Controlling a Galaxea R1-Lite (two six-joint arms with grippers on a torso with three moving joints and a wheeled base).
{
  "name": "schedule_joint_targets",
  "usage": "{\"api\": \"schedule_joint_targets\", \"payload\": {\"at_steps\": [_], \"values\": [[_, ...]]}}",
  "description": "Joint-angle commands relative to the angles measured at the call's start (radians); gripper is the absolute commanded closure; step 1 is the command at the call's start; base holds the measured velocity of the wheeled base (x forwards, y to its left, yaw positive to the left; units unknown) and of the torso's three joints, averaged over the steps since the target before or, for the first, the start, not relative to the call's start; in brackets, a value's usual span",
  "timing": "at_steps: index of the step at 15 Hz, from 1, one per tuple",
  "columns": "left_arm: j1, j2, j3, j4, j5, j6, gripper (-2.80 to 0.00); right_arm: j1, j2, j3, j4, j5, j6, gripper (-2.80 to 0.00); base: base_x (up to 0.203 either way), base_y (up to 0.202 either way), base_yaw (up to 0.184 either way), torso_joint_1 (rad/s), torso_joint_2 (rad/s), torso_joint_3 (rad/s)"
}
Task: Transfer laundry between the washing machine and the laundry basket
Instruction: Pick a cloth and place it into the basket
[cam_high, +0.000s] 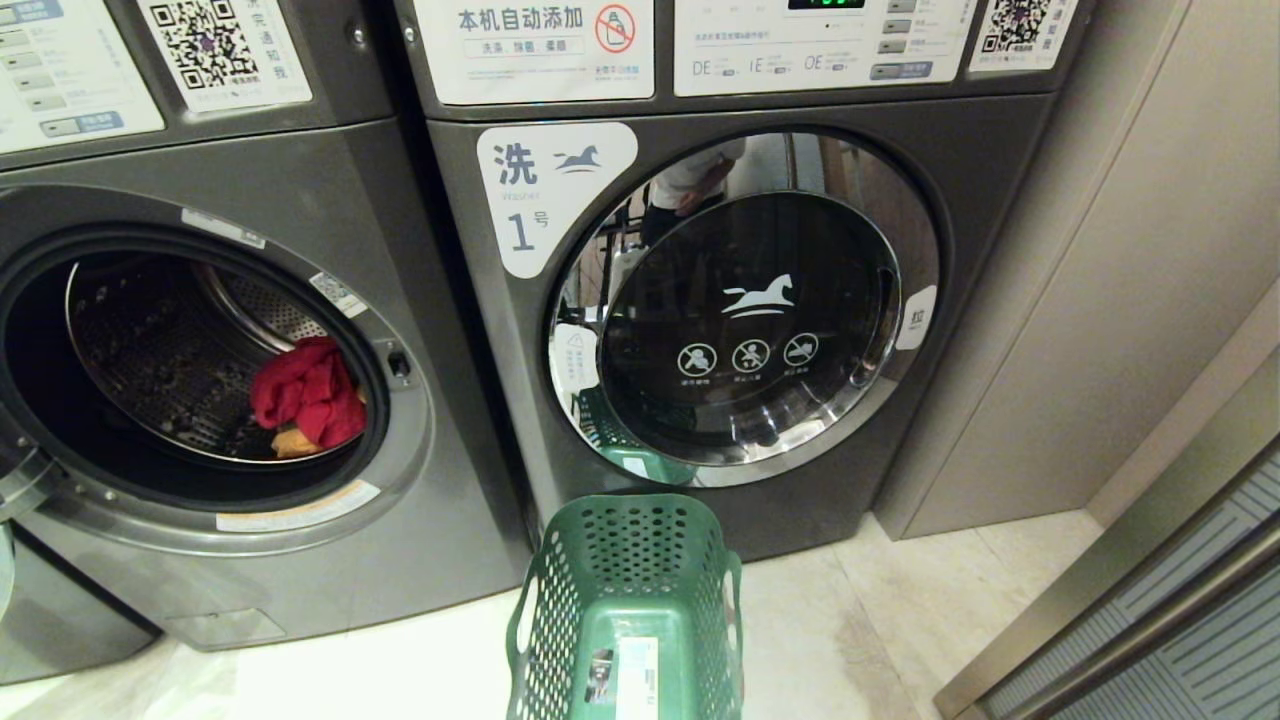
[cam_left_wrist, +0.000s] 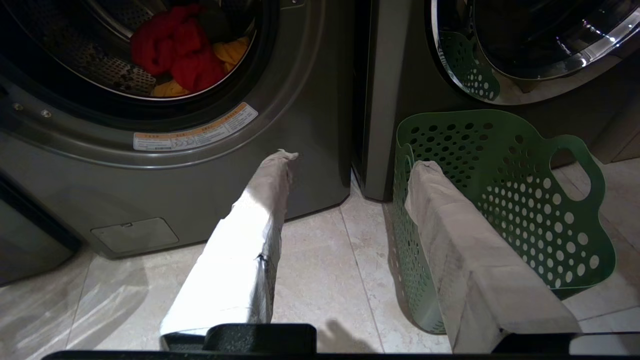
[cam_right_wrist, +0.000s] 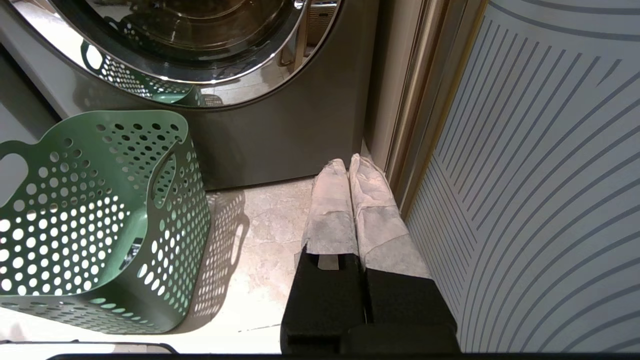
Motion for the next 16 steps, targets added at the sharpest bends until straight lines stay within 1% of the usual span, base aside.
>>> {"api": "schedule_joint_targets", "payload": {"at_steps": [1,16], "values": [[0.000,0.001,0.006,0.000,0.000,0.000,0.00,0.000,0.001,0.000,0.000,0.000,0.000,0.00,0.000,0.000,0.000,0.000,0.00,0.000],[0.000,0.001,0.006,0.000,0.000,0.000,0.00,0.000,0.001,0.000,0.000,0.000,0.000,0.00,0.000,0.000,0.000,0.000,0.00,0.000]]}}
